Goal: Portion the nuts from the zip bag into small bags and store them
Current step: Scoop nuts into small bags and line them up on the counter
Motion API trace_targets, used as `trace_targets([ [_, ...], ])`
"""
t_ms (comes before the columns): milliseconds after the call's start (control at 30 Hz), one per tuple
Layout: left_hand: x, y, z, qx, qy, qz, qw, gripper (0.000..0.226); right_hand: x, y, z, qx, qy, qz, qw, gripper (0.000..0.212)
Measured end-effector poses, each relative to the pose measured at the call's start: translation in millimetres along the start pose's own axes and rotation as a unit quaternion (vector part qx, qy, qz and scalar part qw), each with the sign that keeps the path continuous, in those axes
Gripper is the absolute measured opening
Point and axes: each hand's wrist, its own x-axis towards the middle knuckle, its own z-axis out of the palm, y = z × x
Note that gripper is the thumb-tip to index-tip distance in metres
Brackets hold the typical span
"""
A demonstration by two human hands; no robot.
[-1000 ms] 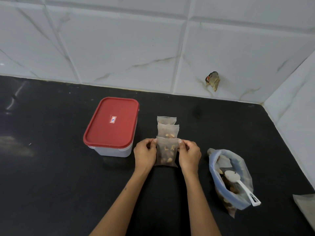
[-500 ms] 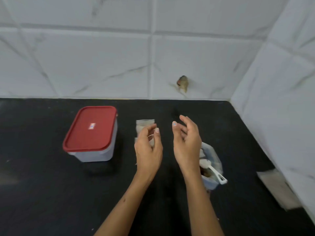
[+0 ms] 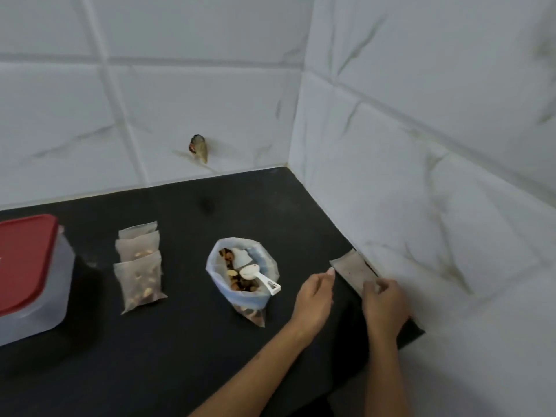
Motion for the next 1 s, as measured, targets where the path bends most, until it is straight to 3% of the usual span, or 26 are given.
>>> trace_targets([
  [267,23,2,44,-0.075,-0.019,-0.111,0.991,0.040,1,14,3,0.036,0.028,0.033,0.998,0.029],
  [667,21,-7,52,-0.149,-0.019,-0.130,0.980,0.059,0,15,-5,0.184,0.097,0.086,0.974,0.018],
  [800,19,-6,39,-0.145,-0.022,-0.101,0.984,0.033,-2,5,-10,0.250,0.117,0.066,0.959,0.017],
  [833,16,-5,34,-0.144,-0.027,-0.080,0.986,0.029,-3,1,-10,0.270,0.108,0.058,0.955,0.016],
  [900,10,-1,22,-0.141,-0.021,-0.027,0.989,0.045,-7,-11,-10,0.311,0.062,0.060,0.946,0.014],
  [1000,0,15,-2,-0.151,0.025,0.068,0.986,0.073,-22,-37,-12,0.408,-0.093,0.083,0.904,0.014],
])
